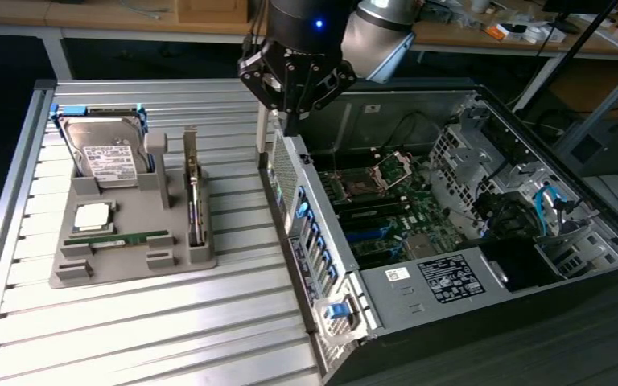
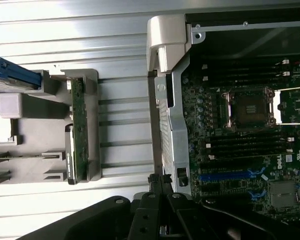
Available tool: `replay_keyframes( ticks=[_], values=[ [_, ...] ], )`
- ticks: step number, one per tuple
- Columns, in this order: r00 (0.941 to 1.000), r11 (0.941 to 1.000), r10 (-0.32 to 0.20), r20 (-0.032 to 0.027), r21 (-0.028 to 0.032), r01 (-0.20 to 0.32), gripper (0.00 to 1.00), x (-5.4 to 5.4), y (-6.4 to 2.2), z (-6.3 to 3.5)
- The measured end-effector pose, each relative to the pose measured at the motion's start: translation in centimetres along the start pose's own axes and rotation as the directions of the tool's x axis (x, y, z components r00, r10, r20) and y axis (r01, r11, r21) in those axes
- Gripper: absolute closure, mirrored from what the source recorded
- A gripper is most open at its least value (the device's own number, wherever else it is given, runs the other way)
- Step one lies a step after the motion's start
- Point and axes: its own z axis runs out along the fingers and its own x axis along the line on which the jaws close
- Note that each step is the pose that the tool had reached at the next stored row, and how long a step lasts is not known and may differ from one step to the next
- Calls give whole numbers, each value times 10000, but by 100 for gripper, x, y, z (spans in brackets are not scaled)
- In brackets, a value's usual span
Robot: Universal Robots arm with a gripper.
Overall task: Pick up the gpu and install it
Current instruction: 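Reach for the gpu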
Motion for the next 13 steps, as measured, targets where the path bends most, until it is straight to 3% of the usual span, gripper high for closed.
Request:
replay_keyframes(
  ticks=[13],
  values=[
    [10000,10000,0,0,0,0,89,57,-4,-1]
  ],
)
